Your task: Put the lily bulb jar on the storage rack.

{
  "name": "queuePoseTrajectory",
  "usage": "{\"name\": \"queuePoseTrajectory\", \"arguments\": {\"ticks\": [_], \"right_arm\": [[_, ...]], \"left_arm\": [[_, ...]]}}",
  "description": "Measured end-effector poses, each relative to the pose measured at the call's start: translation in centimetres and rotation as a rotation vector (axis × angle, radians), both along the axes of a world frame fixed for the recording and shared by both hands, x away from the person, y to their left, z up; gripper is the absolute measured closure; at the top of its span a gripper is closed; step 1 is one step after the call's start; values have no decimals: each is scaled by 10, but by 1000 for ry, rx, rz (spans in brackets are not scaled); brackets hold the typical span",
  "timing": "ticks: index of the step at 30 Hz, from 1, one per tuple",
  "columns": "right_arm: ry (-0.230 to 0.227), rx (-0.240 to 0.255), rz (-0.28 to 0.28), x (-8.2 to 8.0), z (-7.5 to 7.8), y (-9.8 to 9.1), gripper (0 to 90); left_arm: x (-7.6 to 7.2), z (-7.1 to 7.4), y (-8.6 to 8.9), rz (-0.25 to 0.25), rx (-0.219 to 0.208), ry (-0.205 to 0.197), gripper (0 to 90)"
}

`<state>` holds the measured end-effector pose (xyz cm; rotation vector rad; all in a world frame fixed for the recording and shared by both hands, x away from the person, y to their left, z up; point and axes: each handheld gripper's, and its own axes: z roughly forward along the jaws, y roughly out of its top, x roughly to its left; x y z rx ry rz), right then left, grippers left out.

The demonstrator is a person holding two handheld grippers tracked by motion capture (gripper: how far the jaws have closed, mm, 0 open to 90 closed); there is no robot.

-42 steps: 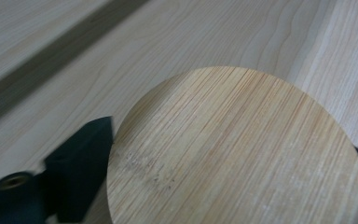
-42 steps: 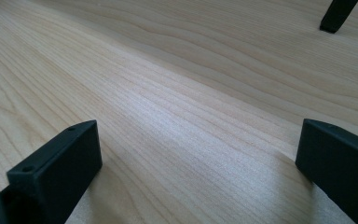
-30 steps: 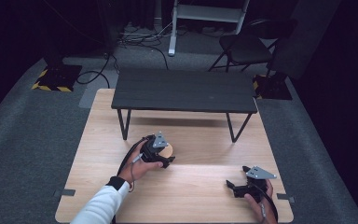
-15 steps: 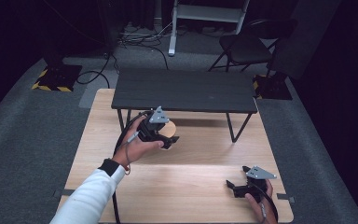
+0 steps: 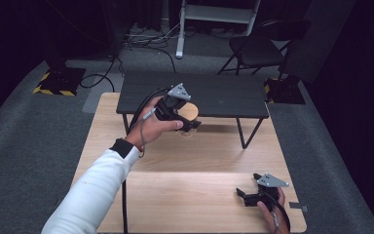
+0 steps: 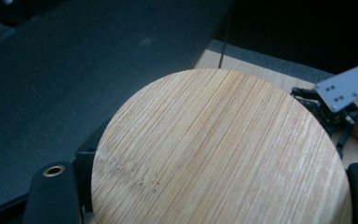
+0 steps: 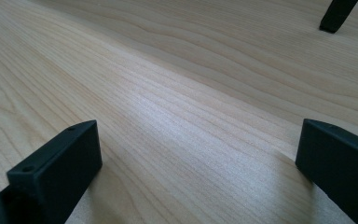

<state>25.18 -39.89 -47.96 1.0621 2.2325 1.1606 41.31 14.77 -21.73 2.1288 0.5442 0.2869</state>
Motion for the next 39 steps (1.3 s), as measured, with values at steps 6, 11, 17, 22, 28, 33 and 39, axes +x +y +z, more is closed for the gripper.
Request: {"name": "queuePoseTrajectory", "arguments": {"ticks": [6,11,17,22,28,33,39], "right_arm": [[-1,0,0,0,0,0,0],[0,1,0,0,0,0,0],[-2,0,1,0,0,0,0],[-1,-1,5,0,0,-2,0],[-2,-1,4,0,0,-2,0],[-1,-1,4,0,0,-1,0],[-1,-1,4,0,0,-1,0]], "left_arm": [[17,15,-15,21,7,-23,257],[34,17,-35,52,19,-35,257],[50,13,-48,87,34,-41,257],[63,9,-54,120,30,-41,256],[72,1,-57,117,14,-30,255],[78,-6,-51,105,-36,2,86],[55,-11,-31,123,-102,-46,29]]}}
